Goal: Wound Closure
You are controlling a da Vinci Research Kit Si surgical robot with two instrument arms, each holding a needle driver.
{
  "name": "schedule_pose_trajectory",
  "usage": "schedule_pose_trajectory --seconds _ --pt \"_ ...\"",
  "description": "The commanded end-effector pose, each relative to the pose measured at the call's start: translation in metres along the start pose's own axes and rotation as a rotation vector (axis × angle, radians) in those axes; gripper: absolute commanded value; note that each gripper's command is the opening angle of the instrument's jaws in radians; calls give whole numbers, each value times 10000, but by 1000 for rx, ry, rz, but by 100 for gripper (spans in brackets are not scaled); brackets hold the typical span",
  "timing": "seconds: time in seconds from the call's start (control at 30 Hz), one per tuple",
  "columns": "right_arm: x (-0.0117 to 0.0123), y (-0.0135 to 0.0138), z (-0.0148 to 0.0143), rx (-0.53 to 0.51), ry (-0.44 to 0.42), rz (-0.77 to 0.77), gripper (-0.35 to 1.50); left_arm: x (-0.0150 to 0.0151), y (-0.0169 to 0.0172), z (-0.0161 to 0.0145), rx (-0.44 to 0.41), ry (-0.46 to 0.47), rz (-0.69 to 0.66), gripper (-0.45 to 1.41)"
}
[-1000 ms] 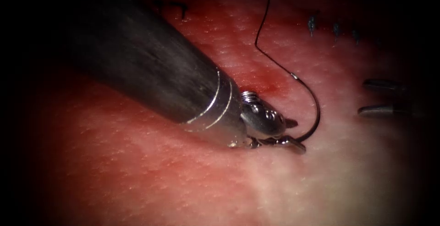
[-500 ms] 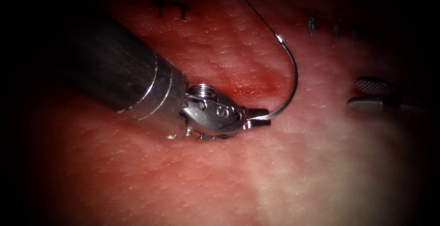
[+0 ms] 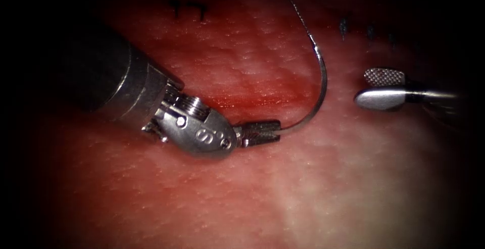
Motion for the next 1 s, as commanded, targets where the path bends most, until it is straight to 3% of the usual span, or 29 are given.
schedule_pose_trajectory --seconds 0.03,0.17,0.43,0.7,0.83,0.87,0.9,0.97,1.0 --pt "-1 -3 14 7 0 0 113 1 -9 5 -3 -10 4 -45" --pt "13 -5 25 -4 7 -6 111 -3 -12 5 -8 -9 2 -45" --pt "28 -11 43 -216 6 -107 108 -14 -17 0 -33 18 -7 -45" --pt "28 -12 49 -241 -19 -142 101 -18 -18 -1 -35 21 -10 -43" --pt "26 -15 62 -252 -17 -195 89 -20 -19 -2 -36 22 -12 -40" --pt "24 -16 65 -255 -19 -225 83 -21 -19 -2 -36 22 -13 -40" --pt "22 -17 69 -262 -32 -374 4 -23 -20 -3 -36 23 -14 -38" --pt "22 -17 72 -285 -43 -475 -35 -25 -20 -5 -37 23 -14 -38" --pt "23 -17 73 -294 -41 -484 -35 -25 -21 -5 -37 23 -15 -38"
